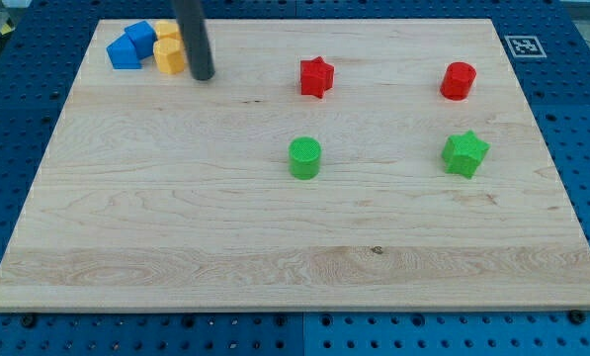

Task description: Push the yellow hexagon into the blue cube

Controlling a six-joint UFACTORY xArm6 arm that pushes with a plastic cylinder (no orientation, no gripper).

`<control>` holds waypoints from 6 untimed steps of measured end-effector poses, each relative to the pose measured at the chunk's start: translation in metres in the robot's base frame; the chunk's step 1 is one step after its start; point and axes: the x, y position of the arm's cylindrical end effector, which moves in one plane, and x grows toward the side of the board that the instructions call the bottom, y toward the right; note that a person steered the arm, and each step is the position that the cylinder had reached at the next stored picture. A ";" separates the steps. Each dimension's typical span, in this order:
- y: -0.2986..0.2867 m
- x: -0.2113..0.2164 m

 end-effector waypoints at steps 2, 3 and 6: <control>-0.021 0.007; -0.031 0.017; -0.045 -0.006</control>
